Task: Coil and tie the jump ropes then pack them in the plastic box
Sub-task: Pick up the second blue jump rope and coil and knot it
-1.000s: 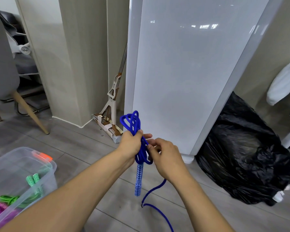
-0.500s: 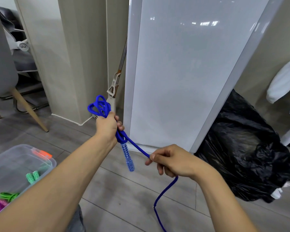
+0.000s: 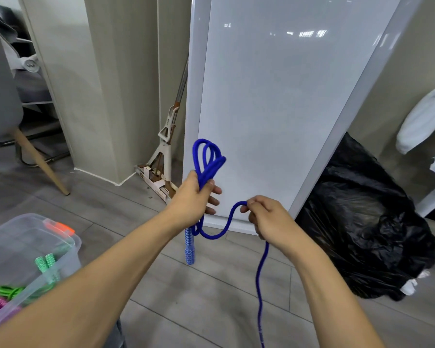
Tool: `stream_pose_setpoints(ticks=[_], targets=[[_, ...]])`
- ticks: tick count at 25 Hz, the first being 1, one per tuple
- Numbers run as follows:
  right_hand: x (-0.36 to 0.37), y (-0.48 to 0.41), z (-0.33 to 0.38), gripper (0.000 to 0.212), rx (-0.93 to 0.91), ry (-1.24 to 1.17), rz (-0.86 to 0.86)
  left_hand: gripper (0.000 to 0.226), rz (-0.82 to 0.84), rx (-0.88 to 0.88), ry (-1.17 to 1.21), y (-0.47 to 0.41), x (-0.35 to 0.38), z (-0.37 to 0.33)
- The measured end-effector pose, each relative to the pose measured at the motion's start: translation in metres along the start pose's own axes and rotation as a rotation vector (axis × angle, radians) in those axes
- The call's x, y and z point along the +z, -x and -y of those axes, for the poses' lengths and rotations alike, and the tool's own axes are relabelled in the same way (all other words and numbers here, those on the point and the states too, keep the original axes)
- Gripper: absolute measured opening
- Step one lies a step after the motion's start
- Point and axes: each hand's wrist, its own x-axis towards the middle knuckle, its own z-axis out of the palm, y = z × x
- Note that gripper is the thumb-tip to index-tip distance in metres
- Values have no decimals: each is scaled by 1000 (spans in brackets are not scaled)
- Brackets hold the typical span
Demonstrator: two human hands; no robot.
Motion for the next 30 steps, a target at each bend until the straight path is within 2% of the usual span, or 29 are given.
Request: stream_pose_setpoints(ticks=[4,7,10,14,17,20,23,27,28,30], targets=[[7,-1,-2,31,-24,-89,47,18,195,-10,7,15,14,-2],[8,-1,0,29,-71,5,-65,16,300,9,-58,17,17,-1],[5,-1,-1,26,-76,90,-169,14,400,-44,-39,18,17,-1],[6,0,-4,21,-51,78,-182,10,478,-87,-52,23,14,-4],[9,-1,-4,24,-51,46,-123,8,480,-111,53,21,11,-4],[7,-2,-4,28,-45,-22,-64,12,336,-136,167,14,10,-1],[2,-1,-6,32,11,34,-36,7,36,-201,229,-2,7,6],[-7,0,-17,31,230,181,111,7,-340,-256,339,-15,-4,13],[-9,0,-19,30,268,221,107,9,-386,-267,343,-16,-6,15],[-13,-3,-22,22,252,275,-45,16,-393,-275,338,-16,-7,17]])
